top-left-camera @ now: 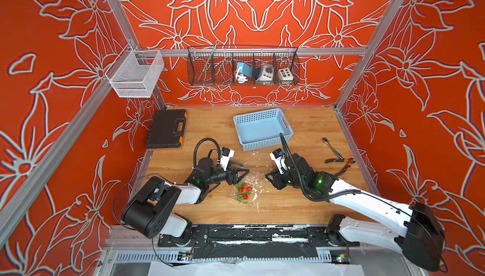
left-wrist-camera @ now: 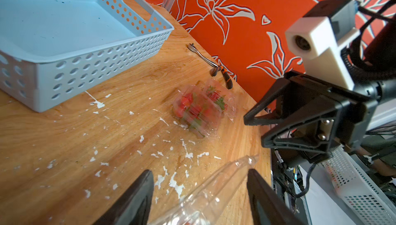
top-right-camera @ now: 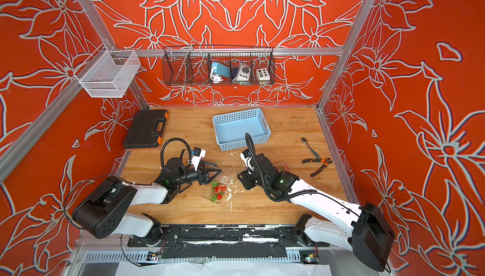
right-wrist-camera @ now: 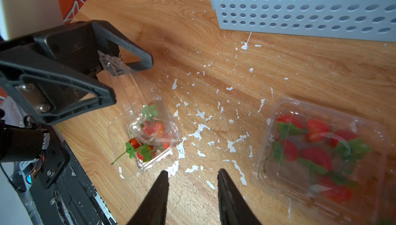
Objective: Pack strawberries into containers
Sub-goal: Close the packing box at the center of the board.
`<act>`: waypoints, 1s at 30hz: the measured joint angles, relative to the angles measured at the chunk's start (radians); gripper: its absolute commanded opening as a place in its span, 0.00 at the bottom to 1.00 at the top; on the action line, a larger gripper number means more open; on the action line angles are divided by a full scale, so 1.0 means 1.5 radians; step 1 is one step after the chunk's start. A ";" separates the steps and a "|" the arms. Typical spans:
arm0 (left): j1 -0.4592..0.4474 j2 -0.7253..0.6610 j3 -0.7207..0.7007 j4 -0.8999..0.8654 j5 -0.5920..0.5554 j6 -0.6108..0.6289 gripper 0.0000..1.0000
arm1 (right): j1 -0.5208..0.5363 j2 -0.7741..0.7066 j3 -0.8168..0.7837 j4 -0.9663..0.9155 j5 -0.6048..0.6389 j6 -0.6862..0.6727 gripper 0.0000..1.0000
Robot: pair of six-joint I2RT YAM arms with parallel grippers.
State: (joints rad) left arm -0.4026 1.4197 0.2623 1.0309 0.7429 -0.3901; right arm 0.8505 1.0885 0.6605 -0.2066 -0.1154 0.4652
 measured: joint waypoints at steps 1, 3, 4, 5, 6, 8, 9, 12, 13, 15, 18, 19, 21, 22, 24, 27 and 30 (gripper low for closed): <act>-0.004 -0.005 -0.002 -0.002 0.000 0.001 0.68 | -0.002 -0.001 -0.001 0.001 0.000 0.002 0.40; -0.011 -0.018 -0.005 -0.006 -0.002 0.004 0.68 | -0.007 -0.001 -0.002 0.001 -0.001 0.005 0.40; -0.014 -0.024 -0.007 -0.009 -0.004 0.006 0.68 | -0.009 0.001 -0.002 0.003 -0.001 0.005 0.40; -0.017 -0.031 -0.009 -0.013 -0.006 0.008 0.68 | -0.010 0.006 -0.001 0.004 -0.002 0.005 0.40; -0.020 -0.036 -0.012 -0.014 -0.008 0.009 0.68 | -0.010 0.016 0.001 0.004 -0.005 0.005 0.39; -0.021 -0.041 -0.016 -0.019 -0.010 0.011 0.68 | -0.010 0.047 0.011 0.003 -0.014 0.003 0.38; -0.021 -0.043 -0.017 -0.021 -0.011 0.013 0.68 | -0.010 0.070 0.020 0.003 -0.020 0.001 0.37; -0.021 -0.049 -0.022 -0.028 -0.016 0.016 0.68 | -0.010 0.117 0.035 0.006 -0.041 -0.003 0.37; -0.021 -0.051 -0.023 -0.031 -0.016 0.016 0.68 | -0.010 0.125 0.036 0.006 -0.048 -0.004 0.36; -0.021 -0.059 -0.026 -0.035 -0.018 0.018 0.68 | -0.010 0.134 0.040 0.006 -0.061 -0.007 0.36; -0.023 -0.071 -0.034 -0.036 -0.021 0.018 0.68 | -0.005 0.135 0.051 0.006 -0.073 -0.012 0.36; -0.023 -0.074 -0.037 -0.036 -0.023 0.018 0.68 | -0.003 0.135 0.056 0.008 -0.076 -0.013 0.36; -0.024 -0.084 -0.046 -0.038 -0.026 0.018 0.68 | 0.005 0.136 0.066 0.010 -0.081 -0.018 0.36; -0.024 -0.087 -0.049 -0.039 -0.028 0.018 0.67 | 0.008 0.136 0.070 0.012 -0.082 -0.019 0.36; -0.024 -0.098 -0.056 -0.042 -0.031 0.018 0.68 | 0.014 0.143 0.079 0.018 -0.085 -0.022 0.36; -0.024 -0.115 -0.062 -0.048 -0.037 0.019 0.68 | 0.025 0.157 0.089 0.021 -0.090 -0.024 0.36; -0.025 -0.132 -0.068 -0.051 -0.045 0.019 0.68 | 0.041 0.167 0.092 0.021 -0.091 -0.025 0.35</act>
State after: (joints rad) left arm -0.4397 1.2221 0.1604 0.9546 0.6750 -0.3614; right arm 0.9127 1.3384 0.7990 -0.1753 -0.2523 0.4282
